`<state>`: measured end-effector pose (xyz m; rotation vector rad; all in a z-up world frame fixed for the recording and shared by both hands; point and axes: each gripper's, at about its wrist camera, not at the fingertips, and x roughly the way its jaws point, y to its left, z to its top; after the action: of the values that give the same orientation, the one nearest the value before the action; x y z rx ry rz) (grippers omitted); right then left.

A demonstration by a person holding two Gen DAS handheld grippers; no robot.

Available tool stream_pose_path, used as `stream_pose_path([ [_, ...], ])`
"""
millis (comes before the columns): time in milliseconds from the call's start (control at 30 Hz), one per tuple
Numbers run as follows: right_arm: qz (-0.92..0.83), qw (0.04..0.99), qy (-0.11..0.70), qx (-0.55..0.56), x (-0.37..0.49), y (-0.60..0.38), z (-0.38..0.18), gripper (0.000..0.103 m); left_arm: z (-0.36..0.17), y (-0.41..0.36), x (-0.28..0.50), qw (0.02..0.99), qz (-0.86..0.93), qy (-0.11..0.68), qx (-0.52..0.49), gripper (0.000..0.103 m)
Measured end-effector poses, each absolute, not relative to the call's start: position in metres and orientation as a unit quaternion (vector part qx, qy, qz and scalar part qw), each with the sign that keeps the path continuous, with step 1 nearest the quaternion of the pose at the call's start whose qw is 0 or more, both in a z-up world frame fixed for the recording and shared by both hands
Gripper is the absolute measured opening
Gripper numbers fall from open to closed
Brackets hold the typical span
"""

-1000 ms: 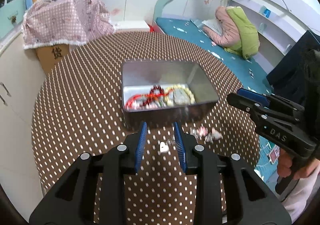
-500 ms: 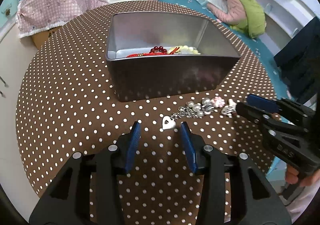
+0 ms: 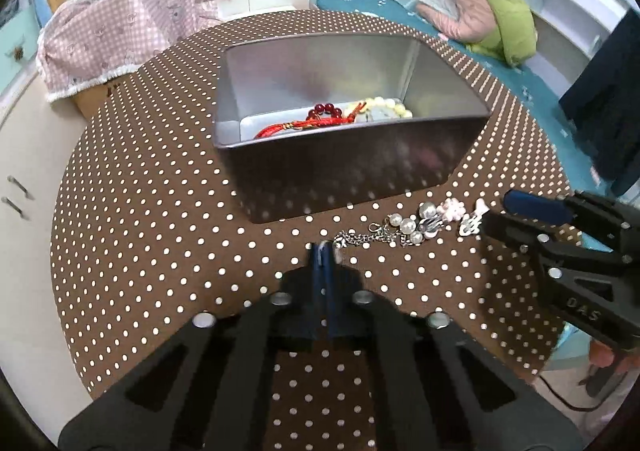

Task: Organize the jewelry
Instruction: 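Grasp the silver pearl chain with the left tool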

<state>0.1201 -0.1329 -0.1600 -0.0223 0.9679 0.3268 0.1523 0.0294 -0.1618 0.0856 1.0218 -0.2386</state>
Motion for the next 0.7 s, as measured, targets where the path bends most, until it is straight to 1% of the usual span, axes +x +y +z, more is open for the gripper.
stream_pose_path([
  [133,0.158,0.876,0.456,-0.010,0.119,-0.135,-0.155,0.035,-0.151,0.038,0.150,0.872,-0.113,0.476,0.032,0.000],
  [167,0.158,0.876,0.455,-0.010,0.119,-0.135,-0.154,0.035,-0.149,0.038,0.147,0.873,-0.119,0.473,0.030,0.001],
  [200,0.158,0.876,0.455,-0.010,0.118,-0.135,-0.153,0.035,-0.147,0.036,0.144,0.874,-0.131,0.466,0.029,0.004],
  [233,0.159,0.876,0.455,-0.010,0.119,-0.135,-0.153,0.035,-0.146,0.033,0.143,0.874,-0.144,0.462,0.034,0.010],
  [267,0.158,0.876,0.455,-0.009,0.118,-0.136,-0.153,0.035,-0.146,0.028,0.143,0.874,-0.151,0.460,0.042,0.029],
  [300,0.158,0.876,0.456,-0.009,0.119,-0.136,-0.154,0.035,-0.147,0.023,0.143,0.874,-0.155,0.458,0.050,0.036],
  [433,0.158,0.876,0.455,-0.006,0.119,-0.140,-0.152,0.035,-0.158,0.004,0.148,0.866,-0.166,0.465,0.077,0.036],
  [633,0.154,0.876,0.457,0.000,0.120,-0.146,-0.154,0.035,-0.164,-0.018,0.154,0.864,-0.186,0.454,0.115,0.036],
  [667,0.154,0.876,0.457,0.001,0.120,-0.146,-0.153,0.035,-0.165,-0.020,0.155,0.862,-0.191,0.454,0.122,0.036],
  [700,0.154,0.876,0.457,0.003,0.121,-0.147,-0.153,0.035,-0.168,-0.023,0.155,0.860,-0.194,0.455,0.128,0.031],
])
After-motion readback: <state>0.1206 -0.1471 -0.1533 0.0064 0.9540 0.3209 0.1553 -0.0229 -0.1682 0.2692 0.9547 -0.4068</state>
